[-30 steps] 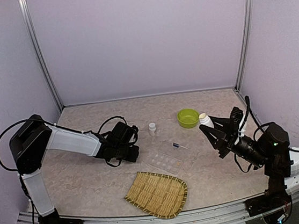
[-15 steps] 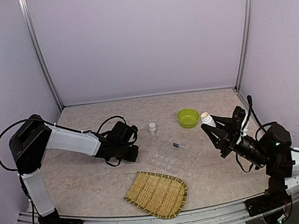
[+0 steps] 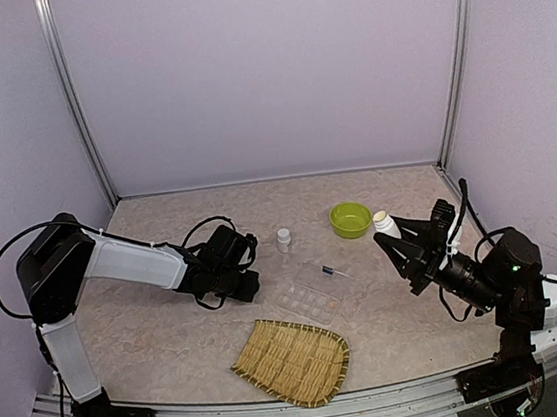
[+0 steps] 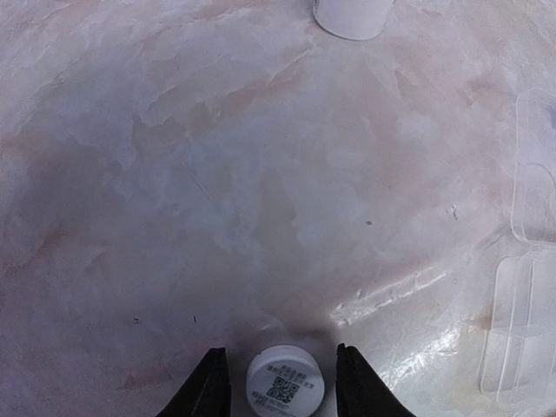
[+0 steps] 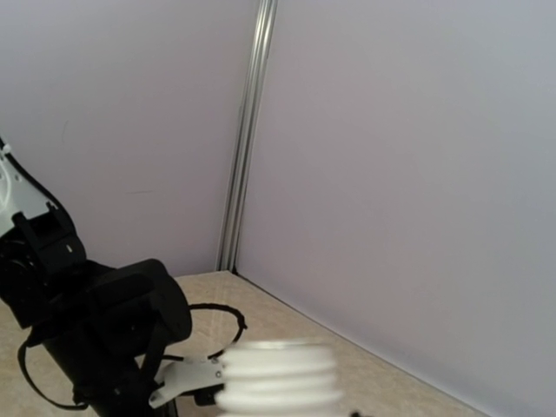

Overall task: Sort the pills into containers
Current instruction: Pick up the lid of the pill bottle from the center of the board.

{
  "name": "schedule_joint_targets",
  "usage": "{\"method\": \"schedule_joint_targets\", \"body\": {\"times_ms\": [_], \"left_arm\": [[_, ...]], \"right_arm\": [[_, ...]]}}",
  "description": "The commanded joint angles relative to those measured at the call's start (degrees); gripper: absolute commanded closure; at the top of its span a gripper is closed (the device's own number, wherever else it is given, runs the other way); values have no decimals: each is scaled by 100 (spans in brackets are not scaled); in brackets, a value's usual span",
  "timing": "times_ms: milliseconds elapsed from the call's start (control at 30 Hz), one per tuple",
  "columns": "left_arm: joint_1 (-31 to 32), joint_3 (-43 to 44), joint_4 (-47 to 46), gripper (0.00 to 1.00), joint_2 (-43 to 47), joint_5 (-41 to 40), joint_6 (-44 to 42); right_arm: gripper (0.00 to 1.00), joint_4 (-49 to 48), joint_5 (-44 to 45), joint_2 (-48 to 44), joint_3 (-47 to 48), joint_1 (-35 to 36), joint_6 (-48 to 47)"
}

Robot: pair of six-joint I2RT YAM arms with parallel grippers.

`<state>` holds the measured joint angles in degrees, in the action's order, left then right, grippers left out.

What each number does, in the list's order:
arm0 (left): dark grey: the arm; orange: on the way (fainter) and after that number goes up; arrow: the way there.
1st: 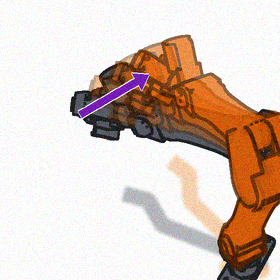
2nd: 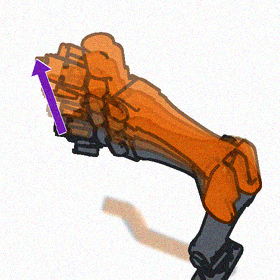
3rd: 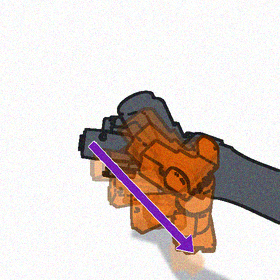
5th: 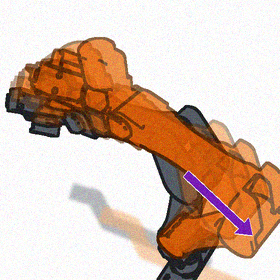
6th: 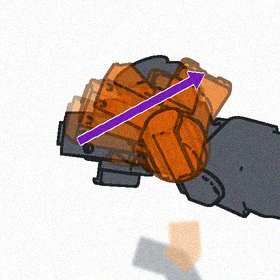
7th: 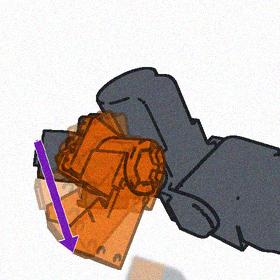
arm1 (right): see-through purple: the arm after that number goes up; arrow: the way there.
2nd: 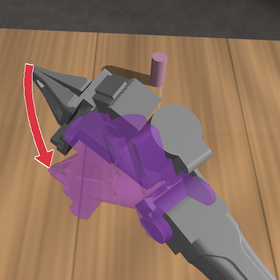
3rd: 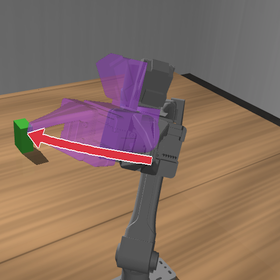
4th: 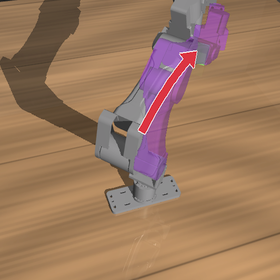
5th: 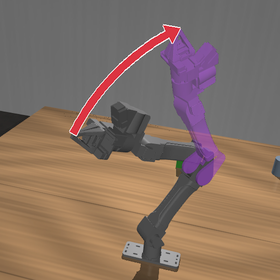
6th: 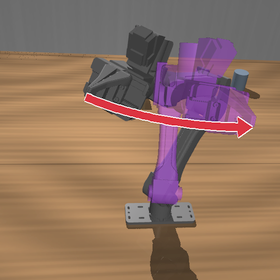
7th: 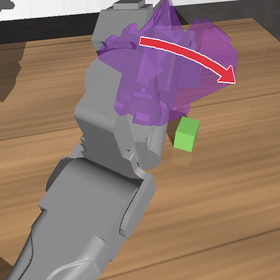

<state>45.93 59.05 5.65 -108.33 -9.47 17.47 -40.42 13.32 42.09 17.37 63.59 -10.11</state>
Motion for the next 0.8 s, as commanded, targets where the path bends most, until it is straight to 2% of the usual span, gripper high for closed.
{"method": "schedule_joint_targets", "body": {"times_ms": [0,333,500,767], "left_arm": [[-32,-87,260,60,27,96,-16],[-19,-51,358,68,58,59,-21],[-6,-57,341,79,46,99,-33],[21,-63,227,82,379,295,-102]], "right_arm": [[74,-6,47,-51,176,-31,-34],[74,79,29,-45,257,-31,-47],[74,92,40,-4,285,-29,-62],[74,105,-110,282,356,-31,-78]]}}
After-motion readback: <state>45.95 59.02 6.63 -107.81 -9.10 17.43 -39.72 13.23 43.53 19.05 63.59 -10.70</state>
